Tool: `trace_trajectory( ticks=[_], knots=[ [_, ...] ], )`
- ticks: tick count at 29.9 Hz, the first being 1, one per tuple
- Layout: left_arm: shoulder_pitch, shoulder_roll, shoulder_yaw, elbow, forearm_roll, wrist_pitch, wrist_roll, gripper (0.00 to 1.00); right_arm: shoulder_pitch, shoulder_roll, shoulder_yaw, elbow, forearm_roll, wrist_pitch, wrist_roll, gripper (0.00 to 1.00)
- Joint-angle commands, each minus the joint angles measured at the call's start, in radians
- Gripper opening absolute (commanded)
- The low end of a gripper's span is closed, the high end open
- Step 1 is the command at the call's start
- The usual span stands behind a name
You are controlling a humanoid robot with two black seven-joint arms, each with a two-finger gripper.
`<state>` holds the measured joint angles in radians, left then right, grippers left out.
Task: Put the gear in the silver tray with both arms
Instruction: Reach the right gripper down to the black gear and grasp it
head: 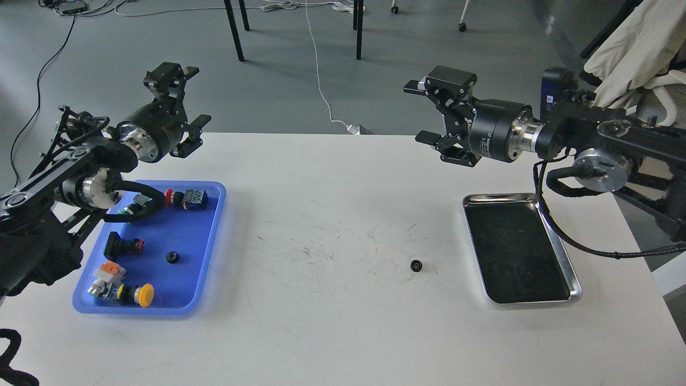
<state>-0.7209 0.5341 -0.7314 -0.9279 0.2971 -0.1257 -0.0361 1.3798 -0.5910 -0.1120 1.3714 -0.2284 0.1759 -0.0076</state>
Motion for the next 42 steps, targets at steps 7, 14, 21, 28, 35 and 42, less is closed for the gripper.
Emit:
trace_trajectory(
  ticks=[7, 14, 21, 28, 35, 42],
  knots=[
    [0.018, 0.010, 0.000, 0.012, -0.035, 0.001, -0.087, 0.98, 0.282, 0.313, -0.570, 0.018, -0.388, 0.063, -0.046, 0.99],
    [0.020, 0.024, 0.000, 0.012, -0.030, 0.003, -0.093, 0.98, 0.271, 0.479, -0.632, -0.093, -0.401, 0.097, -0.068, 0.99],
    [0.020, 0.032, 0.000, 0.012, -0.030, 0.003, -0.096, 0.98, 0.249, 0.494, -0.635, -0.112, -0.396, 0.142, -0.069, 0.99],
    [0.031, 0.032, 0.001, 0.014, -0.024, 0.004, -0.117, 0.98, 0.191, 0.453, -0.640, -0.124, -0.396, 0.142, -0.069, 0.98],
    [0.035, 0.032, 0.001, 0.017, -0.024, 0.004, -0.126, 0.98, 0.163, 0.451, -0.658, -0.161, -0.402, 0.142, -0.068, 0.95],
    [0.037, 0.032, 0.003, 0.017, -0.024, 0.004, -0.128, 0.98, 0.144, 0.465, -0.658, -0.163, -0.394, 0.142, -0.068, 0.91]
  ],
)
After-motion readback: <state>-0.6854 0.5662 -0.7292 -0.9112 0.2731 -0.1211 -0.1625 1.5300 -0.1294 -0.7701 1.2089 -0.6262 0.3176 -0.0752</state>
